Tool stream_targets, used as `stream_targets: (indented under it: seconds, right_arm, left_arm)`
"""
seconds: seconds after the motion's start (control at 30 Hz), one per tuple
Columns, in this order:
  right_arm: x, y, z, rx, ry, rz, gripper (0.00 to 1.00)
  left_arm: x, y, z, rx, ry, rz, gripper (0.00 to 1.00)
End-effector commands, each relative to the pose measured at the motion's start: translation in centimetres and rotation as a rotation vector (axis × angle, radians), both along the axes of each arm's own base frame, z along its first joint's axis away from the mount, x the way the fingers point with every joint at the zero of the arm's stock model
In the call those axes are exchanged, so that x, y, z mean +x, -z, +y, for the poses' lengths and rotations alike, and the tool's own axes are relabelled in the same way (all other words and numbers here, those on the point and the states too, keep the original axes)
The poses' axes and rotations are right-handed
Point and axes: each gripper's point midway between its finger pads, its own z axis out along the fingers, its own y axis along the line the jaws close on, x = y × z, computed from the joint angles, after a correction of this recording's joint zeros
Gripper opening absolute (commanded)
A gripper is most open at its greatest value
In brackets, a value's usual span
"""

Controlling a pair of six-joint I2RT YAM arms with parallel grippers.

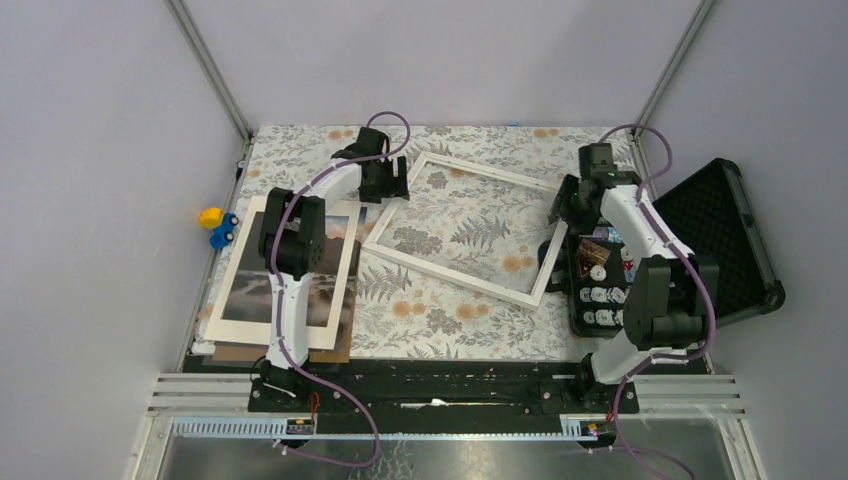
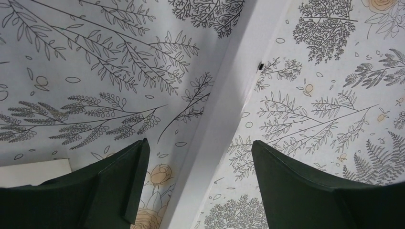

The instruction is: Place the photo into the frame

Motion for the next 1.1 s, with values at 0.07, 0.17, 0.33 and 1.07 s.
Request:
stream_targets:
  seconds: [0.07,0.17,0.33,1.07]
  right_arm:
    - [-0.4,0.1,-0.3,-0.166,0.016,0.107,0.6]
    - [0.8,0.6,-1.3,-0.222,0.05,0.114,0.6]
    - [2.4,0.5,-1.9,-0.264,0.076,0.109,0.57]
    - [3.1,2.5,-2.4,-0.298,0.079,0.159,0.13]
  left_arm:
    - [-0.1,0.7,-0.4,0.001,-0.003,0.016,0.78]
    - [-0.4,0.7,-0.1,0.003,-0.03,0.026,0.75]
    - [-0.7,0.2,0.4,0.015,-0.041,0.02,0.71]
    - [-1.8,1.1,-0.6,-0.038,-0.041,0.07,0.64]
